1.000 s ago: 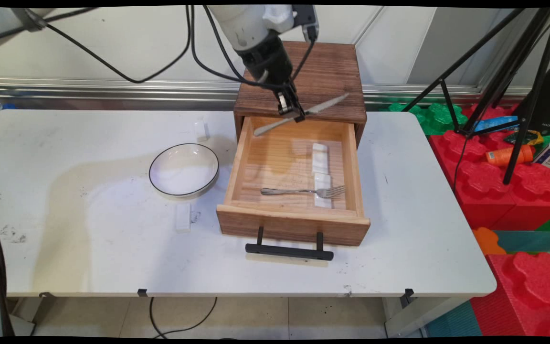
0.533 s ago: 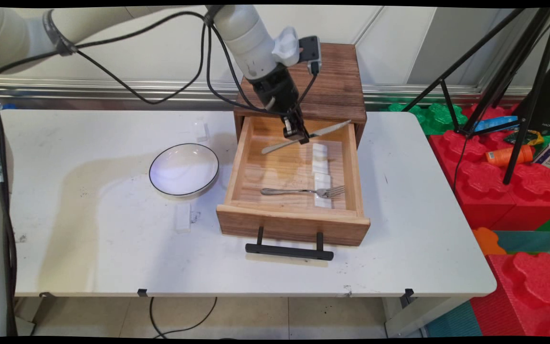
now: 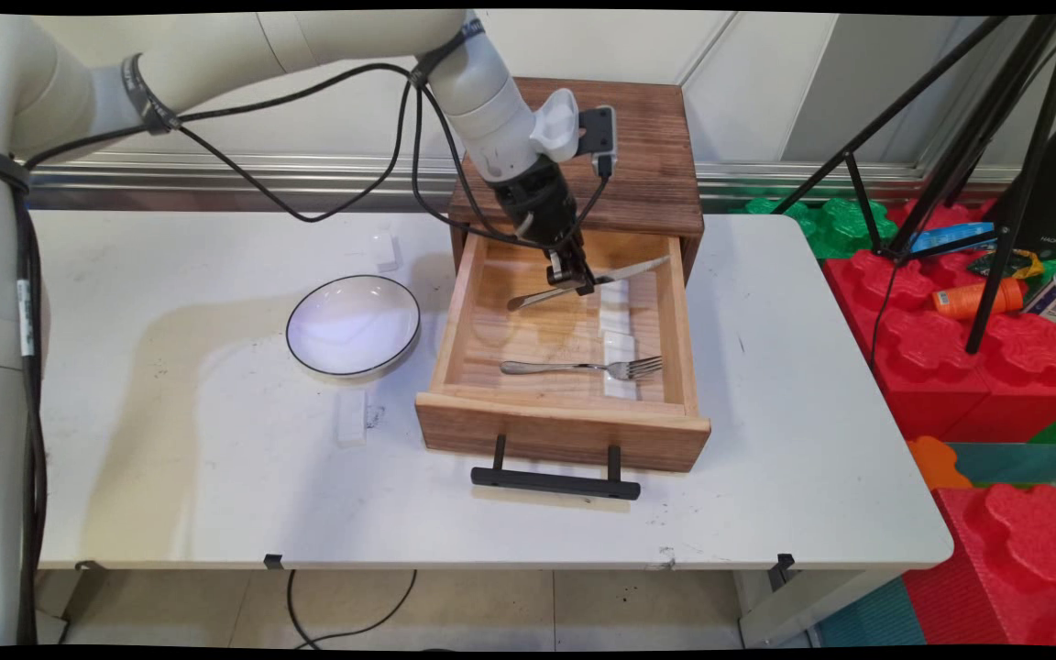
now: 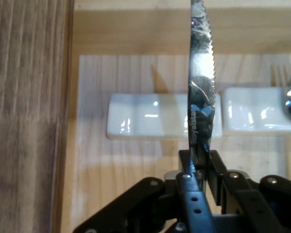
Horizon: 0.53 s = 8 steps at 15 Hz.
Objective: Place the picked object into the drawer
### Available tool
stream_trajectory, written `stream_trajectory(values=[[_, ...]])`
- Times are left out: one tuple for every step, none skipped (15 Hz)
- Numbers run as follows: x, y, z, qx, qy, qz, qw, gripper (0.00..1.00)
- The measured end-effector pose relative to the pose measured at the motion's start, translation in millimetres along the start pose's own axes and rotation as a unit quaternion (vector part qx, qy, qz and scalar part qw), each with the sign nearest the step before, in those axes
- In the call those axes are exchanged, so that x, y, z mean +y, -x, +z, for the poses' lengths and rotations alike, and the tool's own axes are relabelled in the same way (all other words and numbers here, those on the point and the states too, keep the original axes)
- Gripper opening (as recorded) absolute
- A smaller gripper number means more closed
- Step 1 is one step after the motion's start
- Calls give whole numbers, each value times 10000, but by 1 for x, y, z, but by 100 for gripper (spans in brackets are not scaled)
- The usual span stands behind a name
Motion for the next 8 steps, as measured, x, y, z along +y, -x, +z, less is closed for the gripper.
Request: stream_trajectory(values=[[-2, 3, 4, -28, 2, 33, 10000, 0], [-4, 5, 8, -59, 8, 61, 10000, 0], [-6, 8, 11, -88, 14, 87, 9999, 0], [-7, 10, 13, -107, 17, 104, 9999, 0], [-9, 13, 15, -132, 24, 121, 9998, 0], [-10, 16, 19, -163, 33, 150, 9997, 0], [-12, 18, 22, -184, 40, 167, 9997, 0], [-13, 20, 26, -201, 49, 182, 9996, 0]])
